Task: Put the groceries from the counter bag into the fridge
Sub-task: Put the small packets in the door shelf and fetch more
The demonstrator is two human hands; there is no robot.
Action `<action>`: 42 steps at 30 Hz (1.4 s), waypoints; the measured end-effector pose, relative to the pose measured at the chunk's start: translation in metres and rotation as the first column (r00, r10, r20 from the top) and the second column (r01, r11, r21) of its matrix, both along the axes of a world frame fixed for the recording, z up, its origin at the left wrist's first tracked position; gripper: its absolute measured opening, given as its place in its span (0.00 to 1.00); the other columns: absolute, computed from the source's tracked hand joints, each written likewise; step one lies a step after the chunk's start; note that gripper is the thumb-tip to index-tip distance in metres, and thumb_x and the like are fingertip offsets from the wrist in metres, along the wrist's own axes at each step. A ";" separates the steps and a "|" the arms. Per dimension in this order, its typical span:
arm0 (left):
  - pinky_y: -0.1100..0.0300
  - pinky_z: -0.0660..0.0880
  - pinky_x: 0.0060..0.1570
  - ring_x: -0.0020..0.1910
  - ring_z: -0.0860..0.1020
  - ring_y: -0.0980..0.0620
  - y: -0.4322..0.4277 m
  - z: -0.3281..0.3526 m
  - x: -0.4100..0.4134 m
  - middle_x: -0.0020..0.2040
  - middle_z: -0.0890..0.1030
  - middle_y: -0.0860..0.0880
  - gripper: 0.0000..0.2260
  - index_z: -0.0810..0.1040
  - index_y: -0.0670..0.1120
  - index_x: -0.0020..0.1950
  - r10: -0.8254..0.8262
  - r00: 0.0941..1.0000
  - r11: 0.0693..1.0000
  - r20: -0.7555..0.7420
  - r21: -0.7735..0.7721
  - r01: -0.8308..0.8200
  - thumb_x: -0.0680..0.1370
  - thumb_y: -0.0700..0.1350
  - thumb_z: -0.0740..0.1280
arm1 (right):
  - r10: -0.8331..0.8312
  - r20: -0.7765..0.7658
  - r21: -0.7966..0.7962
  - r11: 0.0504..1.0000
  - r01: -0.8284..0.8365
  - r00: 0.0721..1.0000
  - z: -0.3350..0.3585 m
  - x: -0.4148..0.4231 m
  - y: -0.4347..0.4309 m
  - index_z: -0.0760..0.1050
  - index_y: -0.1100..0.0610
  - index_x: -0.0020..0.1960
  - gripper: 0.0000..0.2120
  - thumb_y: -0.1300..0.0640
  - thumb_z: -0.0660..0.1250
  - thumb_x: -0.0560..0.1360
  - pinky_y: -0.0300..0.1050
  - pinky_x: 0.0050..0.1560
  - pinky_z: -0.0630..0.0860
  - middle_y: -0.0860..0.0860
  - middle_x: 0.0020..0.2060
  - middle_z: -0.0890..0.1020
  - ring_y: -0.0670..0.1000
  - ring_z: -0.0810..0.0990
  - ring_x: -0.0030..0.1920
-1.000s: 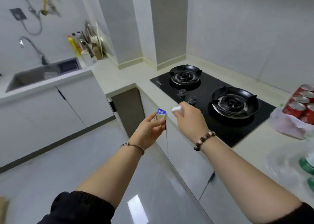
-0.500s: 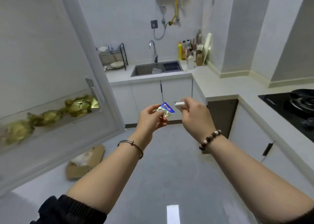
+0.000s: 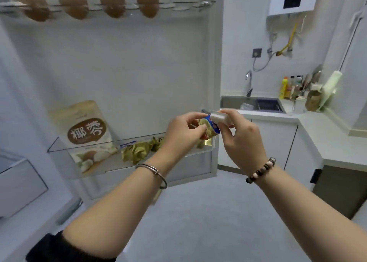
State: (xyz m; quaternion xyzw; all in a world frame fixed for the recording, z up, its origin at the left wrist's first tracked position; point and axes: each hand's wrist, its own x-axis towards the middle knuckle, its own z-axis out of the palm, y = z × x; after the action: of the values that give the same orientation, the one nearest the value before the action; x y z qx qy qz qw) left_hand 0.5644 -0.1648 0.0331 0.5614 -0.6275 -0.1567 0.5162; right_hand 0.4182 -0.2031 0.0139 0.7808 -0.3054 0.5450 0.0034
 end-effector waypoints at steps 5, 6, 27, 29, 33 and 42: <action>0.68 0.70 0.33 0.32 0.75 0.60 0.017 0.037 0.045 0.35 0.81 0.53 0.10 0.82 0.50 0.54 0.205 0.977 0.969 0.056 -0.155 -0.194 0.75 0.40 0.68 | 0.148 -0.002 -0.098 0.984 -0.148 0.989 0.031 0.038 -0.012 0.77 0.63 0.53 0.08 0.63 0.64 0.75 0.37 0.43 0.73 0.53 0.45 0.82 0.48 0.77 0.42; 0.65 0.73 0.35 0.35 0.77 0.58 0.018 0.045 0.058 0.38 0.82 0.52 0.09 0.82 0.50 0.53 0.260 0.964 0.958 0.063 -0.139 -0.250 0.75 0.40 0.68 | 0.156 -0.014 -0.091 0.983 -0.157 0.988 0.038 0.046 -0.014 0.77 0.63 0.54 0.08 0.63 0.64 0.75 0.36 0.44 0.72 0.53 0.46 0.82 0.47 0.76 0.42; 0.56 0.80 0.47 0.39 0.81 0.48 -0.017 0.033 0.158 0.40 0.81 0.46 0.09 0.80 0.42 0.54 0.138 0.889 0.653 0.436 0.635 -0.413 0.74 0.37 0.70 | 0.372 -0.816 0.379 0.922 -0.076 0.442 0.063 0.166 -0.063 0.81 0.59 0.51 0.11 0.55 0.65 0.75 0.48 0.50 0.78 0.55 0.47 0.84 0.56 0.81 0.48; 0.57 0.80 0.44 0.36 0.80 0.50 -0.015 0.032 0.159 0.38 0.81 0.48 0.10 0.80 0.45 0.54 0.122 0.867 0.652 0.483 0.620 -0.437 0.73 0.40 0.71 | 0.356 -0.858 0.368 0.929 -0.041 0.370 0.061 0.164 -0.064 0.81 0.58 0.53 0.13 0.52 0.64 0.76 0.44 0.48 0.77 0.53 0.48 0.83 0.55 0.81 0.48; 0.60 0.78 0.40 0.34 0.79 0.53 -0.010 0.032 0.159 0.38 0.81 0.50 0.10 0.81 0.46 0.54 0.088 0.834 0.684 0.544 0.576 -0.448 0.74 0.45 0.71 | 0.364 -0.893 0.384 0.923 0.029 0.265 0.062 0.160 -0.068 0.80 0.58 0.57 0.18 0.46 0.61 0.77 0.44 0.52 0.75 0.52 0.51 0.82 0.54 0.79 0.51; 0.59 0.74 0.51 0.50 0.78 0.51 -0.008 0.036 0.142 0.52 0.82 0.49 0.10 0.82 0.46 0.53 0.191 0.743 0.833 0.642 0.294 -0.469 0.77 0.47 0.64 | 0.267 -0.783 0.325 0.946 0.004 0.562 0.069 0.143 -0.063 0.78 0.56 0.58 0.14 0.52 0.60 0.79 0.43 0.50 0.73 0.50 0.54 0.81 0.52 0.78 0.52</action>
State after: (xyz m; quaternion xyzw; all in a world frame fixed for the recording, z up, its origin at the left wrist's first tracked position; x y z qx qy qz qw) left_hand 0.7062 -0.1731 0.0687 0.7871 -0.5909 -0.0151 0.1764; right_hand 0.5612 -0.2665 0.0831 0.9557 -0.2859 0.0698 -0.0116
